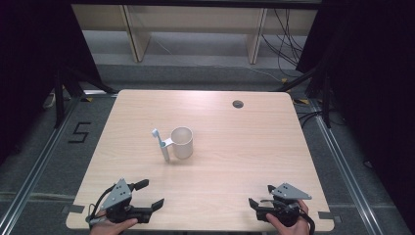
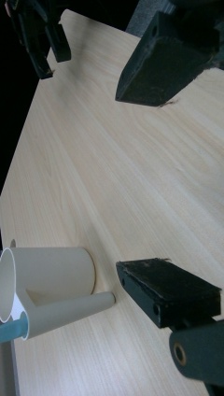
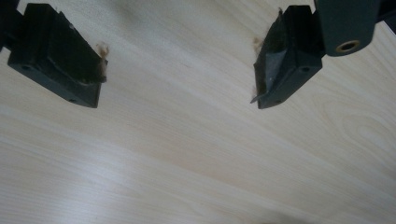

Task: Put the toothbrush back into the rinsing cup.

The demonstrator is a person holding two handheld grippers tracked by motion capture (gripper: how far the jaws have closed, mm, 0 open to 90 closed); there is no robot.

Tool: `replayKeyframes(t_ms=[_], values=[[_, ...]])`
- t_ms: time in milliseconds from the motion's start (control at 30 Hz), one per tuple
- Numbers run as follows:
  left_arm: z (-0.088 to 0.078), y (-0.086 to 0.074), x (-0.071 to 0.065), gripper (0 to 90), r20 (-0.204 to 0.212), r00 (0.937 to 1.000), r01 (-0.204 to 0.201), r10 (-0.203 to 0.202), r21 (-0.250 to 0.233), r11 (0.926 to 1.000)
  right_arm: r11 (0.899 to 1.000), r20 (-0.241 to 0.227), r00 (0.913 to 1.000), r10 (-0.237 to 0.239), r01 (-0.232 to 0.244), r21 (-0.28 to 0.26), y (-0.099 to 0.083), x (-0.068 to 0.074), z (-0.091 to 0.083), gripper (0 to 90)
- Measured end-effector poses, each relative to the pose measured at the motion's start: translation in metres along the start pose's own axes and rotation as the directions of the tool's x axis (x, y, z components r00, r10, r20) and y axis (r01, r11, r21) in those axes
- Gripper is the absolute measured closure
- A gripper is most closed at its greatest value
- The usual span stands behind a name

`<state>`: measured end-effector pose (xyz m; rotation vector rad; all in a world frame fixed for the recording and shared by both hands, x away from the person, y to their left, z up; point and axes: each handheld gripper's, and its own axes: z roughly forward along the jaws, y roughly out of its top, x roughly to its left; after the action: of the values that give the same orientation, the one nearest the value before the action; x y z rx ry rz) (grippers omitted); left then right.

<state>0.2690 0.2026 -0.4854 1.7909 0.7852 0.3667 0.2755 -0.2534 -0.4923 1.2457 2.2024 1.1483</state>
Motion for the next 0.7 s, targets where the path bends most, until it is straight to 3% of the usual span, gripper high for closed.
replayKeyframes(t_ms=[167,333,533,633,700], values=[[-0.004,-0.003,-0.004,14.6,-0.006,0.9996,-0.026,0.026,0.025,0.9994,1.000,-0.001,1.0000,0.001,-0.001,-0.001,0.000,0.000,0.000,16.7],[-0.007,-0.007,-0.008,14.6,0.001,0.9998,-0.022,0.022,0.019,0.9996,1.000,-0.006,1.0000,0.001,-0.001,-0.001,0.000,0.001,0.001,16.8],[-0.010,-0.010,-0.015,14.6,-0.015,0.9974,-0.070,0.071,0.064,0.9955,1.000,-0.013,0.9999,-0.003,0.004,0.006,0.001,0.002,0.001,17.0],[-0.011,-0.012,-0.018,14.7,-0.008,0.9969,-0.077,0.078,0.059,0.9953,1.000,-0.016,0.9998,-0.012,0.012,0.004,0.001,0.001,0.001,16.9],[-0.012,-0.013,-0.021,14.7,-0.008,0.9968,-0.079,0.080,0.069,0.9945,1.000,-0.019,0.9997,0.016,-0.015,0.014,0.001,0.003,0.001,16.9]])
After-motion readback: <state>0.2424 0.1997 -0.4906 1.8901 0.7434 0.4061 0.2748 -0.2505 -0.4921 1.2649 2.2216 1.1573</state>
